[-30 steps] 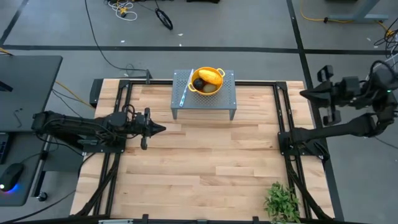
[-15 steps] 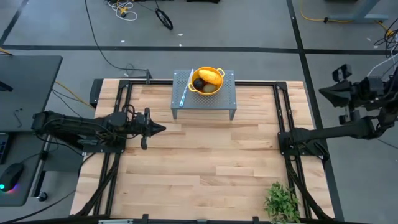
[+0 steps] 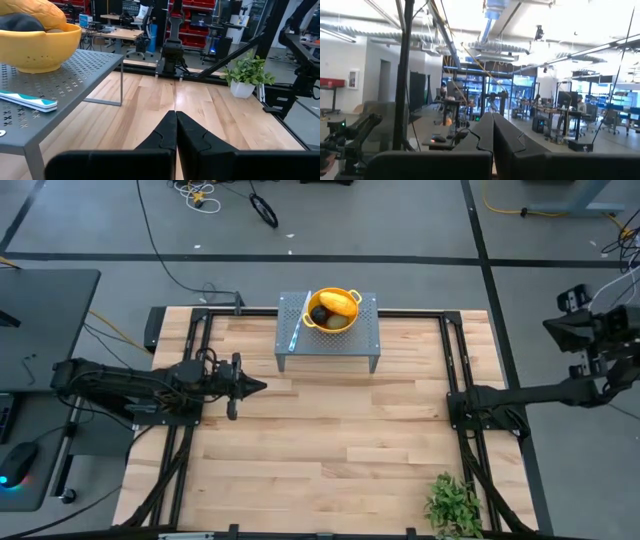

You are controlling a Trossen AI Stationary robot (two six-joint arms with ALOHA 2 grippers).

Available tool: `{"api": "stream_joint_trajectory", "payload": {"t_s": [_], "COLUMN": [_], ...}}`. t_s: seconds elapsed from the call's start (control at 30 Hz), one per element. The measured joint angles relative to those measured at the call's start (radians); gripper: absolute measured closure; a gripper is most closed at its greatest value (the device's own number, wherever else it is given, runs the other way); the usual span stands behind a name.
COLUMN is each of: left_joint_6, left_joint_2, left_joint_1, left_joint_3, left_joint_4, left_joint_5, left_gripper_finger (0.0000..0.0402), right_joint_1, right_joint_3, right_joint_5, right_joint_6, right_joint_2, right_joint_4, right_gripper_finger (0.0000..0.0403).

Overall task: Pick & Place Fruit
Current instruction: Return to Home Position

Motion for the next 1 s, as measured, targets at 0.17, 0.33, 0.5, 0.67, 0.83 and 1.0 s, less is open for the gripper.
{"api": "stream_joint_trajectory", "payload": {"t_s": [0.17,0.33,0.5,0.67,0.83,1.0], "left_joint_6": [0.0,0.0,-0.003,-0.003,-0.003,-0.003], "left_joint_2": [0.0,0.0,0.0,0.0,0.0,0.0], "left_joint_1": [0.0,0.0,0.0,0.0,0.0,0.0], "left_joint_3": [0.0,0.0,0.0,0.0,0.0,0.0], "left_joint_4": [0.0,0.0,0.0,0.0,-0.001,0.0], "left_joint_5": [-0.011,-0.013,-0.016,-0.016,-0.016,-0.016], "left_gripper_finger": [0.0396,0.0398,0.0397,0.0397,0.0398,0.0398], "right_joint_1": [0.0,0.0,0.0,0.0,0.0,0.0], "right_joint_3": [0.0,0.002,0.002,0.002,0.002,0.002], "right_joint_5": [0.0,0.0,0.0,0.0,0.0,0.0], "right_joint_6": [0.0,0.0,0.0,0.0,0.0,0.0], "right_joint_2": [-0.023,-0.041,-0.043,-0.04,-0.04,-0.04], "right_joint_4": [0.0,0.001,0.0,0.0,0.0,0.001], "right_gripper_finger": [0.0402,0.0402,0.0402,0.0402,0.0402,0.0402]}}
